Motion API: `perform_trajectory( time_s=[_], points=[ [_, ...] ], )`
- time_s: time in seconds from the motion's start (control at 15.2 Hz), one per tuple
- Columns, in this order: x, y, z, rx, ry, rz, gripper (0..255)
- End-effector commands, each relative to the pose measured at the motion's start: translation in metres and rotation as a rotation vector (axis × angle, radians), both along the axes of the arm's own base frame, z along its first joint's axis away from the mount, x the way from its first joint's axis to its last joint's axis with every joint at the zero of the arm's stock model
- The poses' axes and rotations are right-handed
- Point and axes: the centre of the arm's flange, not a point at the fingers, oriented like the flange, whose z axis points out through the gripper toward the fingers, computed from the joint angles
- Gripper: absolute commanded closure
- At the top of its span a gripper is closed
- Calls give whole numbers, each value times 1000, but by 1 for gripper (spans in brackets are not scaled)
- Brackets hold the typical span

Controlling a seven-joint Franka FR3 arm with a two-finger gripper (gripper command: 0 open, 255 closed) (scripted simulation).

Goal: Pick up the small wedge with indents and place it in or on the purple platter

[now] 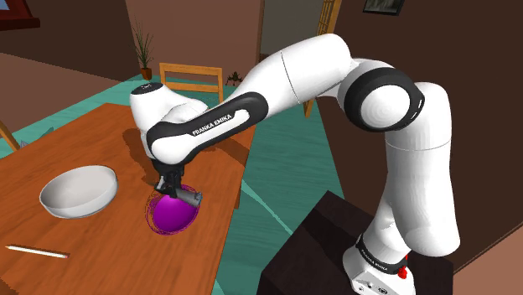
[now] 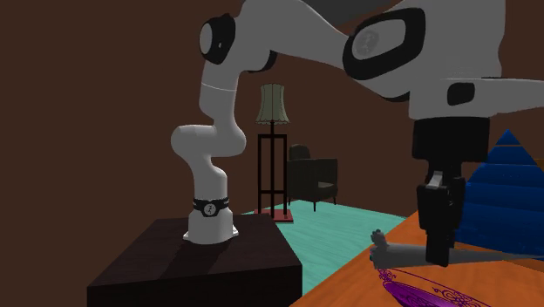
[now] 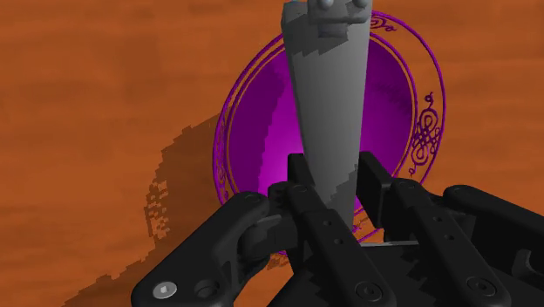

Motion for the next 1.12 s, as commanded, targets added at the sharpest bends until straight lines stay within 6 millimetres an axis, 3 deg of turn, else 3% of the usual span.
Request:
perform_trajectory(
  time_s=[0.0,0.4,0.86,0.92,1.06],
  points=[
    [-1,0,-11,0,0,0,255],
    [-1,0,-40,0,0,0,255],
    [-1,0,-40,0,0,0,255],
    [-1,0,-40,0,0,0,0],
    [-1,0,-40,0,0,0,0]
  ],
)
